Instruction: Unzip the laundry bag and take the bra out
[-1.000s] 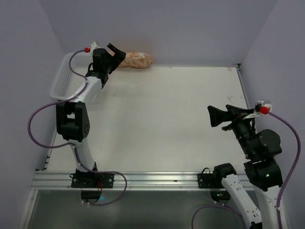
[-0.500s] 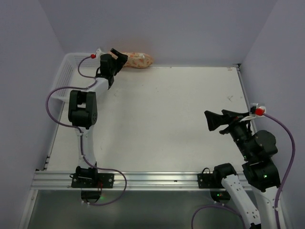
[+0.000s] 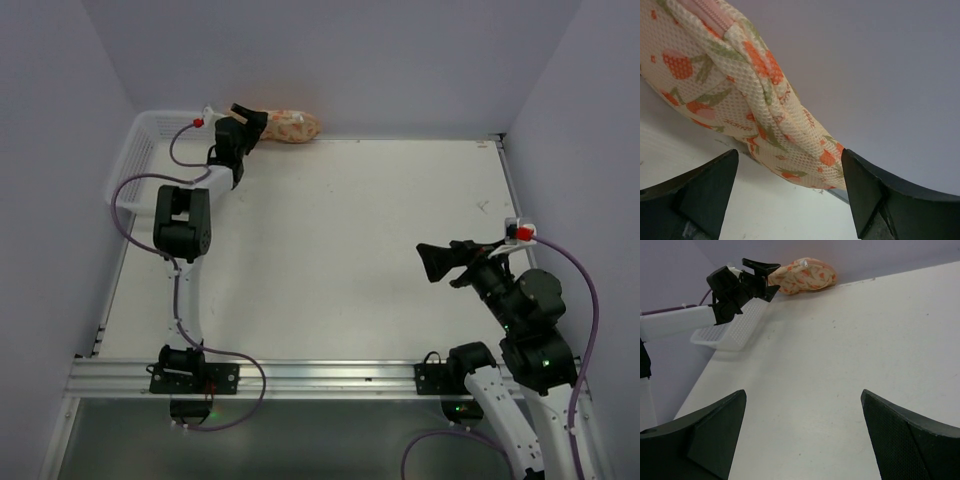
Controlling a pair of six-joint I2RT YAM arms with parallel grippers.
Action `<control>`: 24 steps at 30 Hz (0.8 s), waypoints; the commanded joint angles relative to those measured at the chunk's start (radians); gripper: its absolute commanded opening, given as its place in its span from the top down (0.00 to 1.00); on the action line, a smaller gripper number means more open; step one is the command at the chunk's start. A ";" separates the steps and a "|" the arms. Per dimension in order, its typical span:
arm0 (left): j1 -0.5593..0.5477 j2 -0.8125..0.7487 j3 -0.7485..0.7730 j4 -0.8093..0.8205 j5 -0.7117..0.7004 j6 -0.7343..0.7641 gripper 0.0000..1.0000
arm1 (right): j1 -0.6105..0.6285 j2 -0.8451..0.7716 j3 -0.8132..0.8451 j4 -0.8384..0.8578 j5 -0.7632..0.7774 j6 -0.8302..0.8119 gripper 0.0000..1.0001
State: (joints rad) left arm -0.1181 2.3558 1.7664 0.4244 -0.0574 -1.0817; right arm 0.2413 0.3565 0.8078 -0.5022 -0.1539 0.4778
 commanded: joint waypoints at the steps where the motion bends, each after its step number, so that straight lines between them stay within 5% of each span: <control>1: 0.011 0.036 0.060 0.079 -0.044 -0.033 0.14 | 0.003 -0.014 -0.018 0.031 -0.047 0.016 0.01; 17: 0.011 0.187 0.235 0.079 -0.079 -0.099 0.31 | 0.003 0.087 -0.058 0.125 -0.121 0.007 0.01; 20: 0.011 0.204 0.246 0.079 -0.078 -0.107 0.44 | 0.003 0.113 -0.052 0.133 -0.130 0.005 0.01; 24: 0.012 0.204 0.222 0.094 -0.049 -0.152 0.86 | 0.003 0.125 -0.042 0.134 -0.131 -0.001 0.01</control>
State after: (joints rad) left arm -0.1181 2.5565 1.9713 0.4561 -0.1013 -1.2011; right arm 0.2413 0.4713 0.7517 -0.4156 -0.2550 0.4866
